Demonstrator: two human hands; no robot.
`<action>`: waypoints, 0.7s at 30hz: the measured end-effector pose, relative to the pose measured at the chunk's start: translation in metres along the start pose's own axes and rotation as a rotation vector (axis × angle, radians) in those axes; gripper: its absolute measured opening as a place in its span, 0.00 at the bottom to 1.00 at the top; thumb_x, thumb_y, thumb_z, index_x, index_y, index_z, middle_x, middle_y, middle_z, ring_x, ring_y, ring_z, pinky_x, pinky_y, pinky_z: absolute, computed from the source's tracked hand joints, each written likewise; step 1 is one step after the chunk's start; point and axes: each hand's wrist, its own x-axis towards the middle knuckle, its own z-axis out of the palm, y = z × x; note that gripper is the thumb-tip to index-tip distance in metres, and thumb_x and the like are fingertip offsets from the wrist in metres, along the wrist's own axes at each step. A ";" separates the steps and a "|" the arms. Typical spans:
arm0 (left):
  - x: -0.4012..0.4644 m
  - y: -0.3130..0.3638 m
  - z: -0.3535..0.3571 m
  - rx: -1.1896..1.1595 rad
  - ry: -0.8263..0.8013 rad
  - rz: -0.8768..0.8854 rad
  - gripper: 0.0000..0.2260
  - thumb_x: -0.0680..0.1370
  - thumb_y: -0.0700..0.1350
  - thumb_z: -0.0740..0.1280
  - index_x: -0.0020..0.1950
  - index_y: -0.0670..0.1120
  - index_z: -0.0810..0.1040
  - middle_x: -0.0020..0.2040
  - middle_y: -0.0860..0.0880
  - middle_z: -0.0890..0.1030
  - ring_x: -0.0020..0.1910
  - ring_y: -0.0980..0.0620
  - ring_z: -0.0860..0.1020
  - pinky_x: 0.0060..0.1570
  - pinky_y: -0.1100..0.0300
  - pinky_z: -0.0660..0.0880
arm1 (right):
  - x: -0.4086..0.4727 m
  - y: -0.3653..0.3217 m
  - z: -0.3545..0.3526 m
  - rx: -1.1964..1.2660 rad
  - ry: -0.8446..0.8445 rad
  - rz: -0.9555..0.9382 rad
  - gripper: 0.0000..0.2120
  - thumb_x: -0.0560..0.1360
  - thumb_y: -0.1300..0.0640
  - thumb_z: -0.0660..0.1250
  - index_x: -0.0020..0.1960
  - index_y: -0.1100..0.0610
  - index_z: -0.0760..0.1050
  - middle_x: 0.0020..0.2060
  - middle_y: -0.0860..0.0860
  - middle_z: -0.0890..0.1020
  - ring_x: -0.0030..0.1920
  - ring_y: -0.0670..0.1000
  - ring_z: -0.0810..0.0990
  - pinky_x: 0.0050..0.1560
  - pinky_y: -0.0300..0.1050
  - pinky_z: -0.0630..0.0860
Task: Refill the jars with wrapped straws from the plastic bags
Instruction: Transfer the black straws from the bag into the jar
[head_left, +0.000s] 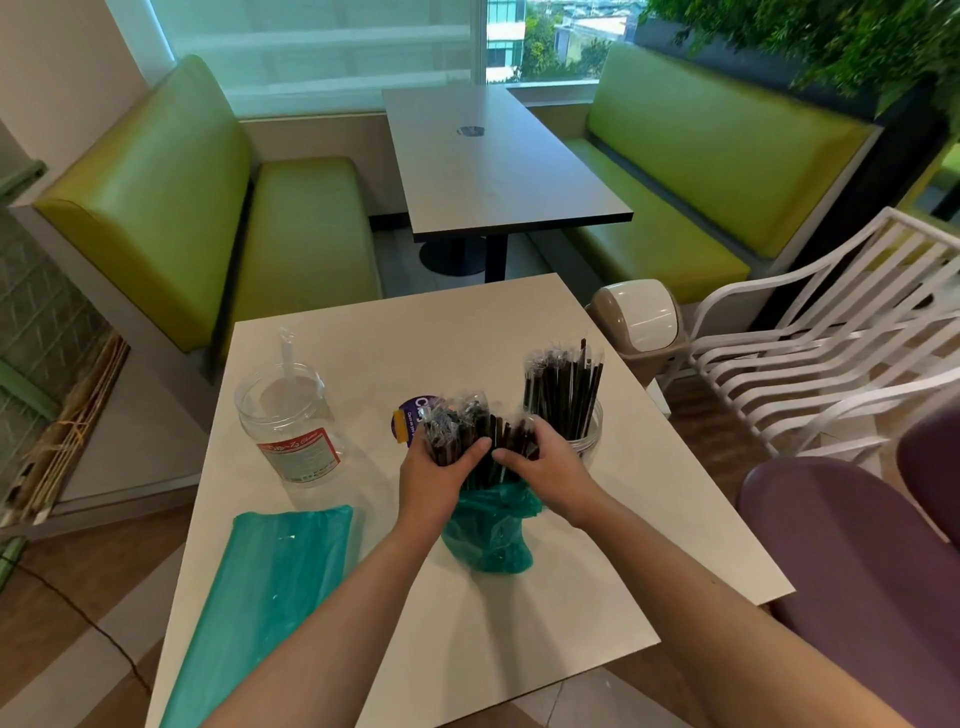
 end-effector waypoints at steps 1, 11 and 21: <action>0.000 0.000 0.000 0.002 0.002 0.003 0.26 0.70 0.50 0.78 0.65 0.50 0.73 0.48 0.60 0.77 0.51 0.58 0.76 0.53 0.64 0.72 | 0.000 0.000 -0.001 0.002 -0.006 -0.005 0.15 0.74 0.55 0.72 0.59 0.52 0.73 0.52 0.46 0.81 0.55 0.46 0.79 0.58 0.47 0.77; -0.003 0.002 -0.002 0.021 0.012 0.006 0.28 0.69 0.52 0.78 0.66 0.51 0.72 0.52 0.56 0.77 0.53 0.57 0.75 0.54 0.63 0.71 | -0.004 -0.007 -0.003 -0.009 0.037 0.009 0.06 0.80 0.52 0.64 0.57 0.49 0.73 0.49 0.45 0.81 0.55 0.47 0.79 0.60 0.49 0.76; 0.001 0.001 0.001 0.041 -0.011 0.009 0.34 0.67 0.53 0.79 0.69 0.48 0.71 0.58 0.50 0.79 0.58 0.52 0.77 0.61 0.55 0.75 | 0.004 -0.040 -0.019 -0.142 0.099 -0.113 0.07 0.80 0.51 0.63 0.56 0.51 0.72 0.47 0.45 0.81 0.49 0.44 0.79 0.53 0.46 0.75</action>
